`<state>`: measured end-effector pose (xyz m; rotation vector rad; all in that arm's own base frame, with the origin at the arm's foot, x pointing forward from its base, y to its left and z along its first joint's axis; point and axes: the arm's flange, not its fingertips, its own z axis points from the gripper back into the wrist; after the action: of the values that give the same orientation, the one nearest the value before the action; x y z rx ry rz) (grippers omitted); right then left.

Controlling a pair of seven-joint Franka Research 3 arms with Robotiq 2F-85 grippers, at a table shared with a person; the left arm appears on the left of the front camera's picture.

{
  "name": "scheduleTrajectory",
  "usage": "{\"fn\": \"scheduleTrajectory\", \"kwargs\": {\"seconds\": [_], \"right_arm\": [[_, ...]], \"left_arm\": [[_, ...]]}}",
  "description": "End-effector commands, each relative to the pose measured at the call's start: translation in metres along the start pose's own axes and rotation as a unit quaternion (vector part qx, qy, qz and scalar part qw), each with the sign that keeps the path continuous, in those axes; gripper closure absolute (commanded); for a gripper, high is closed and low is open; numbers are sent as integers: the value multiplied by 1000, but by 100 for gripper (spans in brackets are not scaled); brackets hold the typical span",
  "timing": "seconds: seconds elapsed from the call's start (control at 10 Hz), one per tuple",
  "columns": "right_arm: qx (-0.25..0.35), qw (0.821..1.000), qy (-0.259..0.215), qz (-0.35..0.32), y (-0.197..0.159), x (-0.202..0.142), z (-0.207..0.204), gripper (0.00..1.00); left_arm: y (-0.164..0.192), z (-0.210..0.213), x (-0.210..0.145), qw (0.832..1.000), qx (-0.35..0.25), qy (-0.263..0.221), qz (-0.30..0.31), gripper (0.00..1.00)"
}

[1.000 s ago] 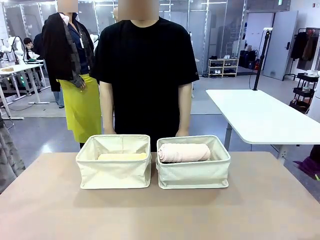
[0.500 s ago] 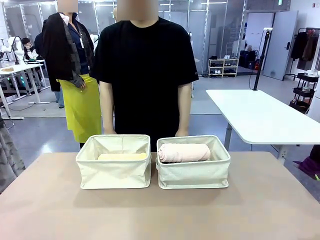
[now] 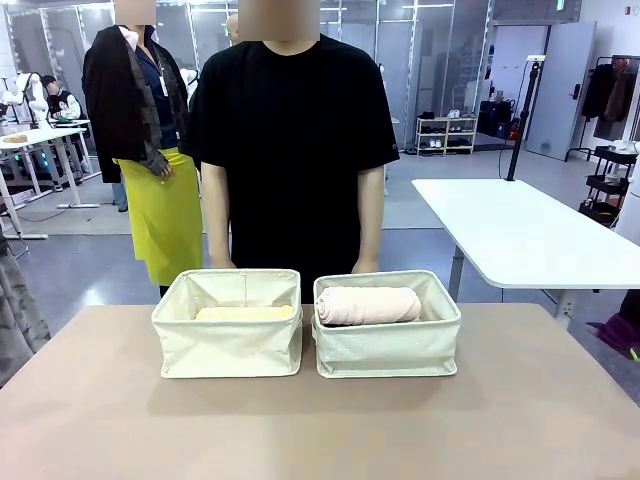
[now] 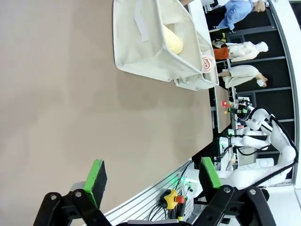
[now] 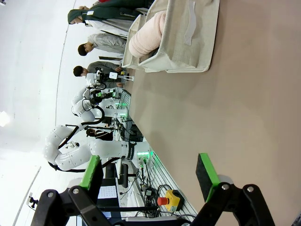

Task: Divide the towels into two baskets.
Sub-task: Pick up one hotel-folded towel from the bottom of the table and place it in the Fabric basket indicated by the person.

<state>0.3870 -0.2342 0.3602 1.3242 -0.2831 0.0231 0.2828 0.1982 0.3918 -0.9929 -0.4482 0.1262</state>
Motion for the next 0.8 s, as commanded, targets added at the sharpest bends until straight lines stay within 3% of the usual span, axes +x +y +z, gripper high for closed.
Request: {"fn": "scheduleTrajectory", "kwargs": {"seconds": [0.0, 0.7], "right_arm": [[-7, 1000, -1, -11, 5, -3, -3, 0], [-7, 1000, -1, -11, 5, -3, -3, 0]], "left_arm": [[0, 2, 0, 1000, -11, -5, 0, 0], [0, 2, 0, 1000, -11, -5, 0, 0]]}}
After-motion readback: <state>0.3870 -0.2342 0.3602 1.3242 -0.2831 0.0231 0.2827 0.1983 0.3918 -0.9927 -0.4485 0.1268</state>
